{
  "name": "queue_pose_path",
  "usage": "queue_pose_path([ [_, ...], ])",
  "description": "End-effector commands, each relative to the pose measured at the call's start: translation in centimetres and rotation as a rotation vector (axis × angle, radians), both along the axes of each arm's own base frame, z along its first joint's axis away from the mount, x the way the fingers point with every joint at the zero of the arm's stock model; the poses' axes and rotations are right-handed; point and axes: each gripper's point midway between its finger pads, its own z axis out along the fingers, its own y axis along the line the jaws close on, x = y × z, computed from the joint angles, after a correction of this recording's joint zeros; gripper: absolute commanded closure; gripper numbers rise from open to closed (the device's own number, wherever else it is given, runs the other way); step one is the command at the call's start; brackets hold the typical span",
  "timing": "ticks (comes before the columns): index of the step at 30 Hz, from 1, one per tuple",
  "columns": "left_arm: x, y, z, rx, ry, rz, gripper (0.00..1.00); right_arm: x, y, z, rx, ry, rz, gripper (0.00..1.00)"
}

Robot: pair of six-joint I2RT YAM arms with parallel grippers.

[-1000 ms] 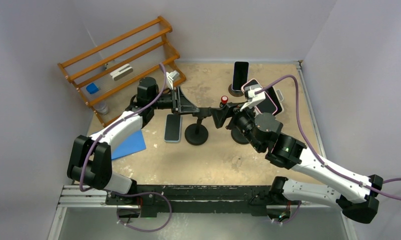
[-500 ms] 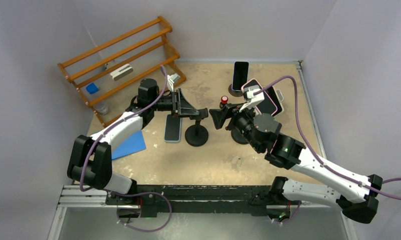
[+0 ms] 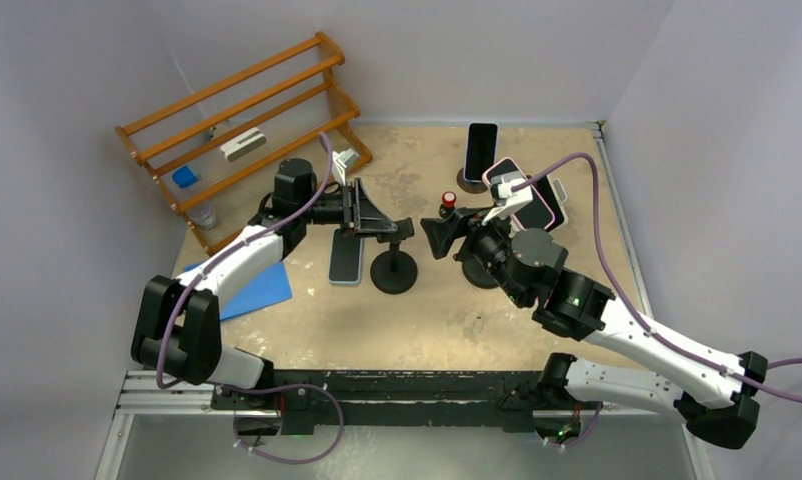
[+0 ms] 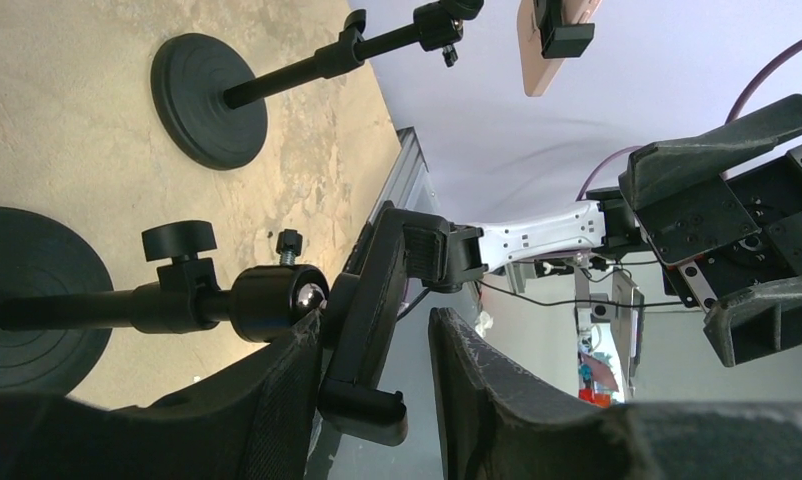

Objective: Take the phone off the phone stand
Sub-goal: Pick up the phone stand at the center of the board.

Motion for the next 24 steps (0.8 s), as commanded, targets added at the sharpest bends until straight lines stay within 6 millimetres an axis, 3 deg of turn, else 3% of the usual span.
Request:
queue_pose_path([
  [1,-0.4,0.4,0.5,0.015,-0.05,0.014,0.57,0.1,-0.4,1.4,0.044,-0.031,-0.013,0.26],
  [13,-1.1,1.1,-0.8,0.069,-0.032,0.04,0.52,0.0,-0.4,1.3,0.047,-0.029,-0.01,0.26],
  [24,-1.3,0.9,0.5,0.033,-0.063,0.027,0.55,-0.1,-0.3,1.3,0.049,-0.025,-0.008,0.26],
])
